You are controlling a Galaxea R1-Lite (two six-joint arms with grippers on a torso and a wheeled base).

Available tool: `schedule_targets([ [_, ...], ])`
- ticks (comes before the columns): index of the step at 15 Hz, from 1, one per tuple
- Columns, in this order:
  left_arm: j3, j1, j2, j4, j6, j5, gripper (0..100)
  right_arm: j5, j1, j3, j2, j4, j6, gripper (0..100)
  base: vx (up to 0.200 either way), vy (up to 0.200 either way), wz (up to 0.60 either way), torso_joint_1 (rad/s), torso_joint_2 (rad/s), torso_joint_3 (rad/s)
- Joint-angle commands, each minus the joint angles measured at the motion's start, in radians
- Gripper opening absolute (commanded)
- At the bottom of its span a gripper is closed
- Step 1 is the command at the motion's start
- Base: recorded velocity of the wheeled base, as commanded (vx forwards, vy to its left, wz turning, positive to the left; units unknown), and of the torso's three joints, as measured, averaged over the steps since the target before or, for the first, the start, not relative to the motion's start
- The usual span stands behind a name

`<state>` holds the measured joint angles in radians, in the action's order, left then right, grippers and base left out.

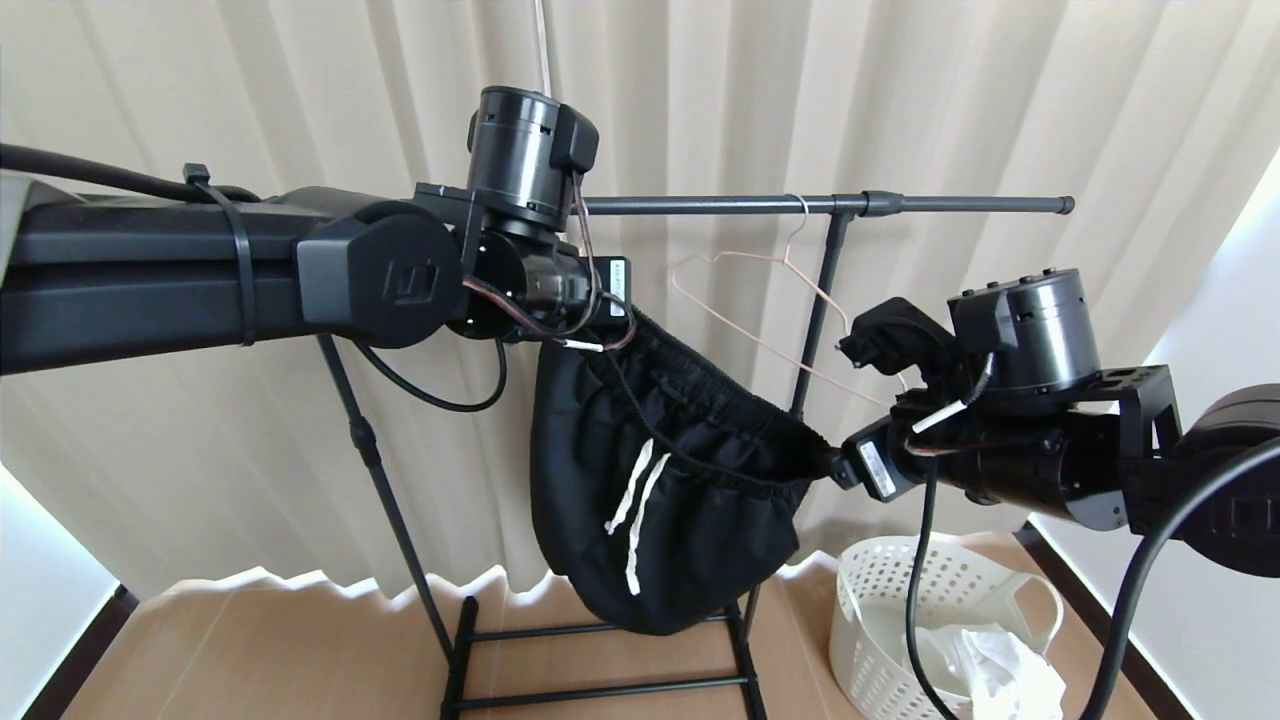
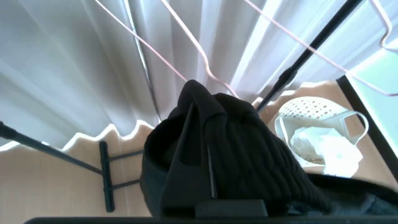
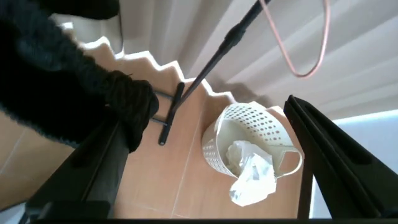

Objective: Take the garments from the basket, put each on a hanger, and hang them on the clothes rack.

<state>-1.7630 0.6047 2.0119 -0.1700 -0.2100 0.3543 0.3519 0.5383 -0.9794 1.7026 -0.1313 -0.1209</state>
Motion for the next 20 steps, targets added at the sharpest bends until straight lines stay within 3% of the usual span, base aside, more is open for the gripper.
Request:
schedule_targets([
  [1, -0.01, 0.003, 0.001, 0.0, 0.0, 0.002, 0, -0.025, 0.006, 0.036, -0.011, -0.002, -0.008, 100, 0.0, 0.0, 0.0, 0.0, 0.0, 0.0],
  [5, -0.036, 0.003, 0.001, 0.0, 0.009, 0.002, 0, -0.162, 0.017, 0.088, -0.034, -0.004, -0.062, 100, 0.0, 0.0, 0.0, 0.0, 0.0, 0.0],
  [8, -0.049, 0.006, 0.002, 0.0, 0.011, 0.022, 0, -0.266, 0.029, 0.166, -0.034, -0.125, -0.097, 100, 0.0, 0.0, 0.0, 0.0, 0.0, 0.0],
  [10, -0.053, 0.006, 0.004, 0.001, 0.017, 0.032, 0, -0.294, 0.046, 0.202, -0.024, -0.205, -0.097, 100, 0.0, 0.0, 0.0, 0.0, 0.0, 0.0],
  [12, -0.053, 0.006, 0.005, 0.001, 0.018, 0.04, 0, -0.383, 0.051, 0.208, -0.031, -0.212, -0.097, 100, 0.0, 0.0, 0.0, 0.0, 0.0, 0.0],
  [15, -0.05, 0.006, 0.01, 0.001, 0.018, 0.058, 0, -0.452, 0.051, 0.208, -0.043, -0.214, -0.092, 100, 0.0, 0.0, 0.0, 0.0, 0.0, 0.0],
  [18, -0.043, 0.007, 0.016, 0.001, 0.018, 0.071, 0, -0.481, 0.054, 0.195, -0.043, -0.217, -0.045, 100, 0.0, 0.0, 0.0, 0.0, 0.0, 0.0],
  [19, -0.044, 0.014, 0.014, 0.001, 0.018, 0.071, 0, -0.478, 0.089, 0.183, -0.034, -0.257, 0.038, 100, 0.0, 0.0, 0.0, 0.0, 0.0, 0.0],
  [20, -0.044, 0.018, 0.014, 0.001, 0.018, 0.072, 0, -0.476, 0.104, 0.182, -0.029, -0.275, 0.069, 100, 0.0, 0.0, 0.0, 0.0, 0.0, 0.0],
])
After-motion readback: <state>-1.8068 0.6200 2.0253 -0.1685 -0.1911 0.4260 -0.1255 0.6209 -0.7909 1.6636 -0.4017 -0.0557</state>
